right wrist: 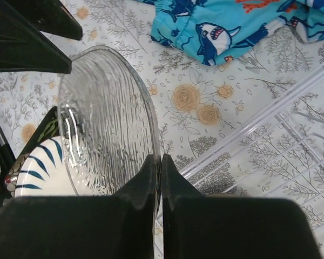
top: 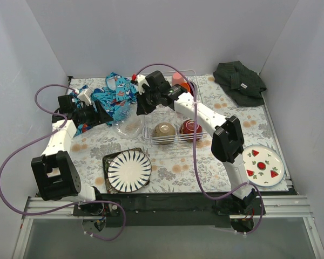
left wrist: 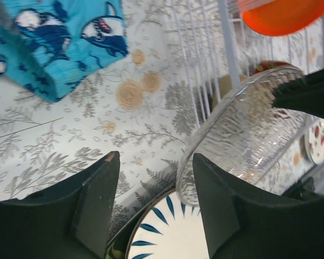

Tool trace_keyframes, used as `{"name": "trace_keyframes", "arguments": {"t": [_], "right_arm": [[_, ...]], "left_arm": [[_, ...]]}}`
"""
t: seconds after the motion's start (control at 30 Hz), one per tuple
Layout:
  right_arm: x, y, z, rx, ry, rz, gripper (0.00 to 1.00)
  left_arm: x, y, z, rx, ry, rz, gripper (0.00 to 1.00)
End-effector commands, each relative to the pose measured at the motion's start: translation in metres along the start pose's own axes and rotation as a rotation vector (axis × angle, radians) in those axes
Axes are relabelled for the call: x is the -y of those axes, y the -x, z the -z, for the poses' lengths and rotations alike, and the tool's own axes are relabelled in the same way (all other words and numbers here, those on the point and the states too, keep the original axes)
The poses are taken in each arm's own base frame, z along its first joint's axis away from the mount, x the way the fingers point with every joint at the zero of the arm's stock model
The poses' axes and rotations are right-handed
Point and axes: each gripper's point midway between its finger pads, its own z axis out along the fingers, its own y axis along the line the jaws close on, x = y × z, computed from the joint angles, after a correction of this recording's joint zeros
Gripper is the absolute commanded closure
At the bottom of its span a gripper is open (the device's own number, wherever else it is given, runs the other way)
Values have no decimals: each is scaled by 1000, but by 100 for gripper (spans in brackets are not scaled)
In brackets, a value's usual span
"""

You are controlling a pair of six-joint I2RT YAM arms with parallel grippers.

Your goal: Load the mixed dishes into the dish rack

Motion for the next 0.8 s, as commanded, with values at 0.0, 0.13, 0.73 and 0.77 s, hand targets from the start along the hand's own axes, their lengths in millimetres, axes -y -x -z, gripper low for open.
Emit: {"name": "trace_keyframes", "arguments": {"t": [0.0, 0.13, 0.73, 0.77], "right_arm": [[14, 47, 45, 141, -140, 8, 99], [48, 69, 82, 229, -400, -4, 99], [168, 50, 198, 311, -1429, -84, 99], [171, 48, 196, 301, -1441, -79, 99]], "left_arm": [[-26, 31, 5, 114, 179, 41, 43], [-38, 44, 8, 152, 243, 75, 41], [-37, 22, -6, 74, 182, 124, 40], [-38, 20, -6, 66, 185, 128, 40]]}}
